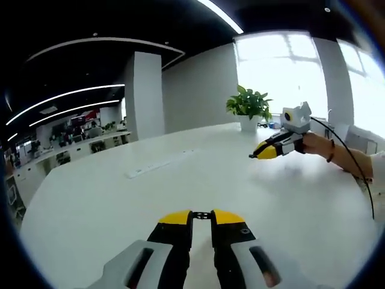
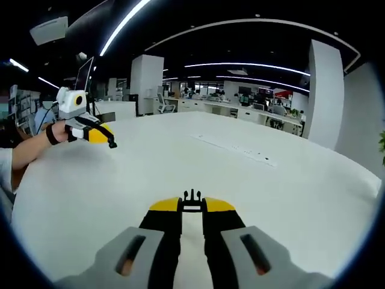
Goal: Snap the two parts of the plastic buckle together until the buckle closes and remains connected.
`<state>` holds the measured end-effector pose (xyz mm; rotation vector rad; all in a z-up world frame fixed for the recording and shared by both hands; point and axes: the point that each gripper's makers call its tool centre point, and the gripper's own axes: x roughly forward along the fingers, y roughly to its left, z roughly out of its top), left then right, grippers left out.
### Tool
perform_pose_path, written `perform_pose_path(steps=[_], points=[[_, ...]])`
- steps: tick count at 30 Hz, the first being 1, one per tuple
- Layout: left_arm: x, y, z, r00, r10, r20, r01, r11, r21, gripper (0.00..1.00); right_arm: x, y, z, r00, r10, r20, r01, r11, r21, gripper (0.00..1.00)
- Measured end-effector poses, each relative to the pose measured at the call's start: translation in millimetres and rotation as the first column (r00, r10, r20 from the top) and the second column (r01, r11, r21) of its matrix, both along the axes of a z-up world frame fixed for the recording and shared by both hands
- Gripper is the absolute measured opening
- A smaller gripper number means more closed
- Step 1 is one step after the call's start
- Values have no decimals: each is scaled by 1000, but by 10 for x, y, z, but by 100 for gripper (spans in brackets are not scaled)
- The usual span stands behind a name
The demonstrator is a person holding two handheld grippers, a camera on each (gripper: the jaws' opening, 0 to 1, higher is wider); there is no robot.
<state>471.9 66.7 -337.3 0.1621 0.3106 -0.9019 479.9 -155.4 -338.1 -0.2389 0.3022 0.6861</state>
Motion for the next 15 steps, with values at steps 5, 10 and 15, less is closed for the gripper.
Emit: perform_pose_path(steps=[5,10,15], points=[[-2,-11,50,999,-14,34,14,1000,7,0,-7,21,2,1000,6,15,-6,1000,-20,12],[13,-4,15,1000,-11,8,11,1000,-7,0,-23,48,-4,1000,15,14,-15,1000,-17,12],[6,-26,-13,1000,-24,3,24,1000,-5,0,-26,57,12,1000,14,20,-13,1000,-10,12]])
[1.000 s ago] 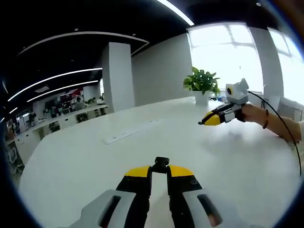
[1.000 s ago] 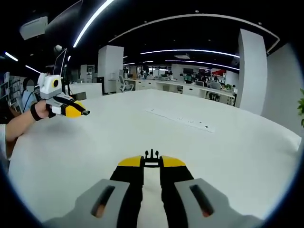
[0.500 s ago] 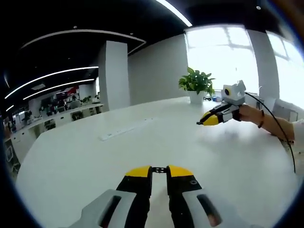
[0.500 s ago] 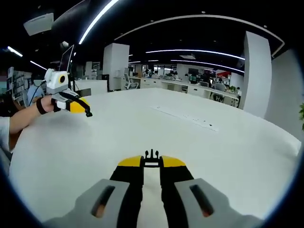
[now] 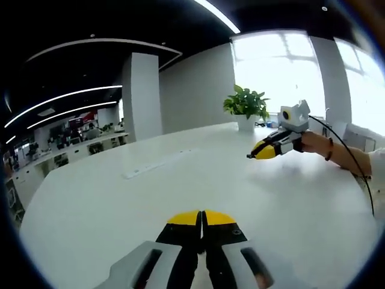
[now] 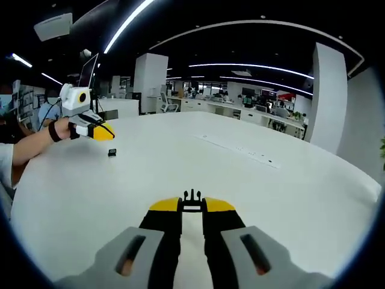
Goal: Snap the two parts of the plastic buckle together until the buckle closes and remains connected.
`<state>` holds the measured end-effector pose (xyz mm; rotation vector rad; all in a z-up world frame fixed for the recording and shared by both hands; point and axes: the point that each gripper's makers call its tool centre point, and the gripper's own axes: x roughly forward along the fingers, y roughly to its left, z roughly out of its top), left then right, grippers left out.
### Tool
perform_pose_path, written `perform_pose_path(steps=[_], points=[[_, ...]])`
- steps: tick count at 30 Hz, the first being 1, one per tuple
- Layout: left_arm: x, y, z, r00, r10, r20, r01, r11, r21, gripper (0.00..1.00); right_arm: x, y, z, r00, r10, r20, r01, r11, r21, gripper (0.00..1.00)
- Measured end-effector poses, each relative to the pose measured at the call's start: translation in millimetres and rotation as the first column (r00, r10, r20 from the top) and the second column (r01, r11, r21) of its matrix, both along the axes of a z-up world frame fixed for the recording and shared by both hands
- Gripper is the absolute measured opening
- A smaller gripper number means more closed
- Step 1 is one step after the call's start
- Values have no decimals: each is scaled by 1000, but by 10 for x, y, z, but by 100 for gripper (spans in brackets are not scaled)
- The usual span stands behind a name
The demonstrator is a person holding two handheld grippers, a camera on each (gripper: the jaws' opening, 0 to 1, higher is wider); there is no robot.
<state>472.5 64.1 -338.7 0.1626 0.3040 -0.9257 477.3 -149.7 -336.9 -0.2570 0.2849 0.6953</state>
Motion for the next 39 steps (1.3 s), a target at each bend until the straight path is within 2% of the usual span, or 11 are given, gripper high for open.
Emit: perform_pose_path(steps=[5,8,12,39], points=[[-12,-8,-40,1000,-4,1,4,1000,17,0,-10,14,-14,1000,6,0,-6,1000,2,12],[-15,-10,-11,1000,-6,-11,6,1000,-14,0,-11,7,-17,1000,4,-1,-4,1000,1,12],[-16,6,-41,1000,0,-6,0,1000,5,0,-4,-7,-8,1000,3,3,-3,1000,2,12],[-47,8,-91,1000,-5,-12,5,1000,10,0,7,-24,-7,1000,1,9,-1,1000,3,12]])
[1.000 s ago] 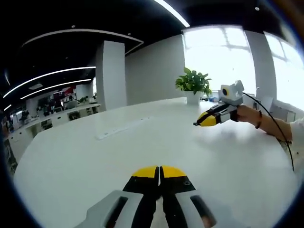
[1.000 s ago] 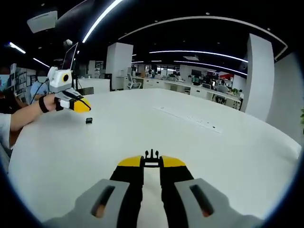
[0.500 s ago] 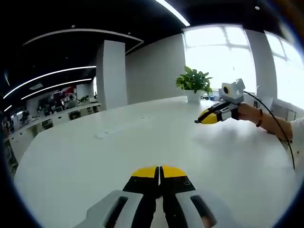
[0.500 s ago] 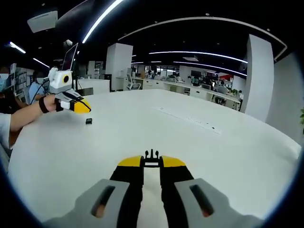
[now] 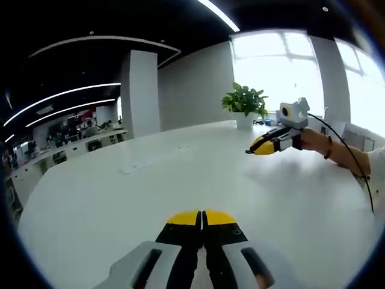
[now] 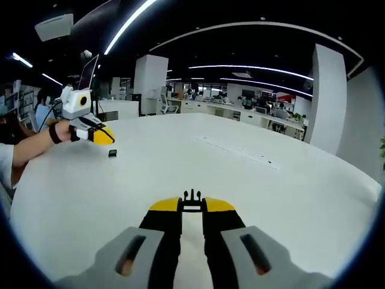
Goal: Snap the two parts of the plastic buckle together until the buckle closes and remains connected.
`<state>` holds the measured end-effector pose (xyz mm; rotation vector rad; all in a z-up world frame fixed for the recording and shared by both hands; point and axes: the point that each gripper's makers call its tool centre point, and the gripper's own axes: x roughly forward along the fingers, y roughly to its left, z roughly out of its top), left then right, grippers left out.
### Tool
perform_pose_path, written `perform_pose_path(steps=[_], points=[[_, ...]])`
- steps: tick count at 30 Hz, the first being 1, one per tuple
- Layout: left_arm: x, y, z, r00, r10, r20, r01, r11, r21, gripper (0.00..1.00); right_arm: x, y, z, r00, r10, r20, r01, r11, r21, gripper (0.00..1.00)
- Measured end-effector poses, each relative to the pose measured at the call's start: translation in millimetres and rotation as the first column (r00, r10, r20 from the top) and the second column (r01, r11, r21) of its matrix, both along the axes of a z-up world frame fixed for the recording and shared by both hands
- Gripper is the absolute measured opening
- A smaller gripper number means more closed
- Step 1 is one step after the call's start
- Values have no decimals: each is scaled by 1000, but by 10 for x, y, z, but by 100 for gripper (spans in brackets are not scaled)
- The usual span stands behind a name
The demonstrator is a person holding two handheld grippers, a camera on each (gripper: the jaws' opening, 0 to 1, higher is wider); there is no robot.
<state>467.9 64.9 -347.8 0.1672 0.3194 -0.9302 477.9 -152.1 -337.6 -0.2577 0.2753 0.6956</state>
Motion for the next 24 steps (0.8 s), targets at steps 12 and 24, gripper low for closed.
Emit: perform_pose_path(steps=[12,24], points=[[-32,-22,-16,1000,-8,3,8,1000,11,0,-14,13,7,1000,6,4,-6,1000,3,12],[-65,34,-6,999,-29,19,29,999,18,0,-2,-11,21,1000,-3,13,3,1000,3,12]])
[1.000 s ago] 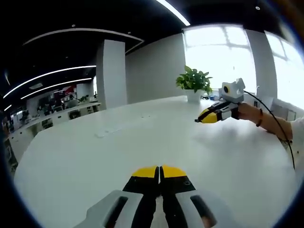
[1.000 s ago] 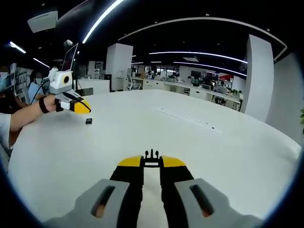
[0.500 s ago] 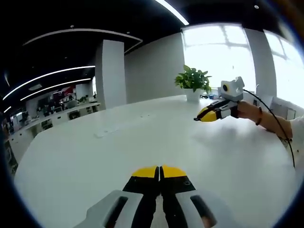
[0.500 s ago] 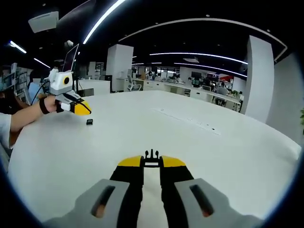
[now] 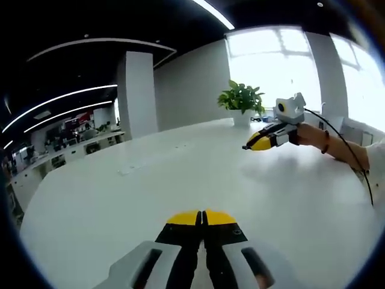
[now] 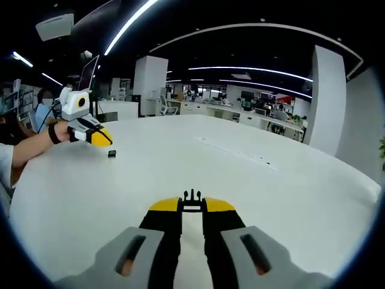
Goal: Snap the two parts of the plastic buckle together until the buckle closes and remains connected.
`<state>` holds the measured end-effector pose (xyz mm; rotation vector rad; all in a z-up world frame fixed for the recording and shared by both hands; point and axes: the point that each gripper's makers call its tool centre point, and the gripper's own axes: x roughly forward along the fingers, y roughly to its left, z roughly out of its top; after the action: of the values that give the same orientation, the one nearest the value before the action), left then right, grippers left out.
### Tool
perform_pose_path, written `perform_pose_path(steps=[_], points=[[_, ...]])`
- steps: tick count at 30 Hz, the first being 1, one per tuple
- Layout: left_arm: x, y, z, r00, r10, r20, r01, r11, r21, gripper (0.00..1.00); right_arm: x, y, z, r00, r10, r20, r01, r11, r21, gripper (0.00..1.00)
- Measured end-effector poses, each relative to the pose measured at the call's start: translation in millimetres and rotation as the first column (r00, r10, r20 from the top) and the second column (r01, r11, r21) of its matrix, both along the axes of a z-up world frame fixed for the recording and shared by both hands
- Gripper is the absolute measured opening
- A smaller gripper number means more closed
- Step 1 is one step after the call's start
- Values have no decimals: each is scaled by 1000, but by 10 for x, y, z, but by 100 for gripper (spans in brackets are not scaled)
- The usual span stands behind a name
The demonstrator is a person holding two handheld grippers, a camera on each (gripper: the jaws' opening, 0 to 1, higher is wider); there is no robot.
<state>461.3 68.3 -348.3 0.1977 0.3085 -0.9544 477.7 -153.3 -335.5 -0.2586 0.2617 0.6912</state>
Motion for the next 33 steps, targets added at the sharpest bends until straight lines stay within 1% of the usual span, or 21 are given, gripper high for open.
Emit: perform_pose_path(steps=[5,9,15,18,22,23,26,30,31,33], points=[[-10,52,17,1000,-17,10,17,1000,-8,6,-5,3,0,1000,0,-1,0,1000,3,12],[-19,88,-48,999,-41,5,41,999,13,6,-11,2,0,1000,0,2,0,1000,2,12],[-4,143,-151,999,-32,-4,32,998,53,6,-12,-13,-3,1000,-4,3,4,1000,6,12],[-24,144,-169,999,-43,-13,43,998,56,6,-19,-13,2,1000,-6,4,6,1000,8,12],[-40,131,-184,999,-48,-12,49,997,65,8,-26,-15,-3,1000,-6,3,6,1000,8,12],[-19,141,-181,999,-50,-9,51,996,72,9,-28,-13,2,1000,-4,5,4,1000,10,12],[-14,140,-175,999,-51,-7,51,996,73,14,-28,-16,6,1000,-7,6,7,1000,11,12],[-5,153,-142,999,-36,23,34,997,72,21,-30,-20,8,1000,-7,8,7,1000,10,12],[17,170,-141,999,-26,32,23,997,79,24,-29,-22,9,1000,-7,8,7,1000,11,12],[51,198,-154,998,-11,55,5,995,98,39,-27,-28,6,1000,-9,7,9,1000,10,12]])
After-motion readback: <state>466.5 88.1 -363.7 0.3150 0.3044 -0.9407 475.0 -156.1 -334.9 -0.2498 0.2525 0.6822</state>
